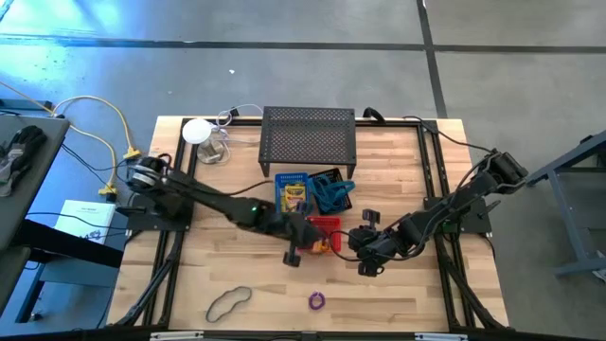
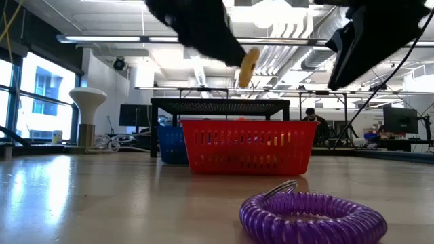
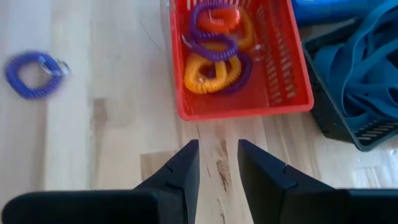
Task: Pick & Place Office Desk Supplies
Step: Put the yellow spring keychain into the red bin, then put the blue rubber band into the black bin
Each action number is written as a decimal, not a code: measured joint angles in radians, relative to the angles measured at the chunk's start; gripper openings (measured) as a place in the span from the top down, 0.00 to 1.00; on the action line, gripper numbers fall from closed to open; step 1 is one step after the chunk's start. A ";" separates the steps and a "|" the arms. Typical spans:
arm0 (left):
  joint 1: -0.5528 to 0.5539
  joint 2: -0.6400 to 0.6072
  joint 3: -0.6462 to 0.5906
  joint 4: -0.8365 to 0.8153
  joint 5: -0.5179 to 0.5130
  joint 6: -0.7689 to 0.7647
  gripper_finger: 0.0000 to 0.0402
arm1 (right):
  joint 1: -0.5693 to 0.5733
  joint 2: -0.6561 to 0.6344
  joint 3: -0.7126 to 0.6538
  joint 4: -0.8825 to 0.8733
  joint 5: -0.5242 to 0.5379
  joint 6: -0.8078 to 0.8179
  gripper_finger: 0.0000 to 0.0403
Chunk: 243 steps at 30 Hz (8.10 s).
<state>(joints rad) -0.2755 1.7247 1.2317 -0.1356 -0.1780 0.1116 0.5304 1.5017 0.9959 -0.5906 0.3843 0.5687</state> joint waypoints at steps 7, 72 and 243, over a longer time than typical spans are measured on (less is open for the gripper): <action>0.092 0.080 0.000 -0.009 0.041 -0.015 0.98 | 0.000 0.000 -0.042 0.041 -0.019 -0.016 0.76; -0.598 0.038 0.001 -0.677 -0.049 -0.793 0.67 | 0.000 0.000 -0.046 0.139 -0.025 -0.062 0.76; -0.320 -0.043 0.126 -0.254 -0.561 -0.295 0.68 | -0.328 0.001 -0.076 0.666 0.592 -0.824 1.00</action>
<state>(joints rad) -0.5957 1.6821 1.3579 -0.3896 -0.7387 -0.1837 0.2020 1.5024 0.9202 0.0751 0.9759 -0.2552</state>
